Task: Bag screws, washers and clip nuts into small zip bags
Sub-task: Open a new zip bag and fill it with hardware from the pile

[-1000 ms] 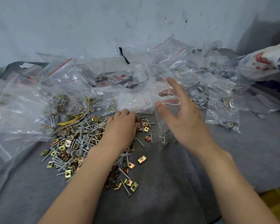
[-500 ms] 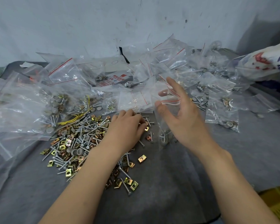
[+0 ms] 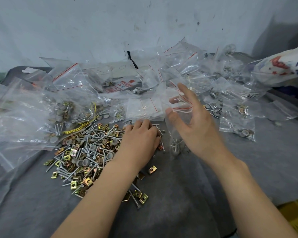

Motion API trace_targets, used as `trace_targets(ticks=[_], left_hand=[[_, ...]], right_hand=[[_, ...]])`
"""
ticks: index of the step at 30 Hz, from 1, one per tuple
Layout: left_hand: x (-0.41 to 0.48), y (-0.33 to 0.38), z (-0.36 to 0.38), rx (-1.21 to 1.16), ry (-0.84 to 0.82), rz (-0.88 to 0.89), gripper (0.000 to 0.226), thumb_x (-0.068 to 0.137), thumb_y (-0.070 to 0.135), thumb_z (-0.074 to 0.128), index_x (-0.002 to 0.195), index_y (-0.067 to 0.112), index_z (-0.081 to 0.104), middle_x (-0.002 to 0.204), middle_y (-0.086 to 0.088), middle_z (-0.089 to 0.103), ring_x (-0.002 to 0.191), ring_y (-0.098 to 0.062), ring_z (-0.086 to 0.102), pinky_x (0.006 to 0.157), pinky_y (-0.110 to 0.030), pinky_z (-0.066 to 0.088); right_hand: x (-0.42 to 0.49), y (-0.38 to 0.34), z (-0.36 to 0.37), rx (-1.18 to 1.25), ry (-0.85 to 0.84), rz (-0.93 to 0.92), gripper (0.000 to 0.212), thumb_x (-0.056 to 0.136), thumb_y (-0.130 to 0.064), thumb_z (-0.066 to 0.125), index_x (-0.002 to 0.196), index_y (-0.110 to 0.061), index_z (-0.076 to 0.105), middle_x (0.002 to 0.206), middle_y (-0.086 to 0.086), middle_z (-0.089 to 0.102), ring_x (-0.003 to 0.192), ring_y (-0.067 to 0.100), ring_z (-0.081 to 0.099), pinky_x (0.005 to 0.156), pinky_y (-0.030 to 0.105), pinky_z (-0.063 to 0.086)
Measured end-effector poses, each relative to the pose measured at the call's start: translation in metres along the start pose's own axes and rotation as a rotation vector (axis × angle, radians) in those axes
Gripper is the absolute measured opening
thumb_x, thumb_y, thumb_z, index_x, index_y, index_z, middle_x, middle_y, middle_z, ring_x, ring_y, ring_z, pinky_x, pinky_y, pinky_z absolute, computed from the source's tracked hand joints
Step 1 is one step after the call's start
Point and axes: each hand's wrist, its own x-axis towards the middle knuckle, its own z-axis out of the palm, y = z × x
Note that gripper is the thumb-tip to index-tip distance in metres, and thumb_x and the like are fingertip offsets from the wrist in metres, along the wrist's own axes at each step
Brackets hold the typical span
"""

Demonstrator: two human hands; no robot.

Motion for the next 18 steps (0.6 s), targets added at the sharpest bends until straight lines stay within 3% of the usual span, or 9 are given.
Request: trace_targets(ticks=[4,6,10,14,18], left_hand=[[0.002,0.001,-0.005,0.083,0.019,-0.039,0.035,0.102,0.038,0.034,0.115,0.021,0.062,0.119,0.001,0.057,0.113,-0.023,0.050,0.097,-0.037,0.035],[0.003,0.000,-0.010,-0.021,0.021,-0.081,0.033,0.101,0.037,0.035,0.109,0.020,0.062,0.112,0.001,0.060,0.107,-0.022,0.053,0.097,-0.039,0.037],[0.009,-0.007,-0.033,-0.819,0.057,-0.324,0.022,0.101,0.033,0.047,0.097,0.019,0.063,0.087,0.003,0.070,0.081,-0.019,0.065,0.077,-0.037,0.052],[0.014,-0.011,-0.051,-1.728,0.018,-0.486,0.021,0.102,0.024,0.051,0.101,0.010,0.066,0.088,0.003,0.074,0.076,-0.009,0.067,0.070,-0.024,0.051],[0.015,-0.016,-0.056,-1.962,-0.005,-0.512,0.016,0.100,0.018,0.054,0.099,0.008,0.066,0.085,0.000,0.071,0.071,-0.007,0.062,0.066,-0.020,0.052]], right_hand=[[-0.002,-0.003,0.002,-0.028,-0.008,-0.005,0.071,0.090,-0.066,0.052,0.153,-0.042,0.029,0.136,-0.017,0.058,0.127,0.002,0.054,0.109,0.038,0.044],[-0.002,-0.004,0.001,-0.032,-0.013,-0.011,0.070,0.092,-0.061,0.055,0.153,-0.039,0.030,0.135,-0.015,0.059,0.126,0.003,0.055,0.108,0.039,0.044],[-0.002,-0.003,0.002,-0.042,-0.018,-0.016,0.070,0.091,-0.062,0.054,0.153,-0.041,0.029,0.135,-0.015,0.059,0.124,0.002,0.055,0.108,0.037,0.045],[-0.002,-0.004,0.005,-0.059,-0.019,-0.023,0.070,0.089,-0.065,0.052,0.152,-0.047,0.026,0.139,-0.016,0.056,0.126,-0.001,0.052,0.105,0.022,0.040],[-0.002,-0.003,0.008,-0.077,-0.031,-0.041,0.068,0.091,-0.064,0.052,0.151,-0.050,0.023,0.123,-0.043,0.048,0.120,-0.021,0.043,0.095,-0.002,0.026]])
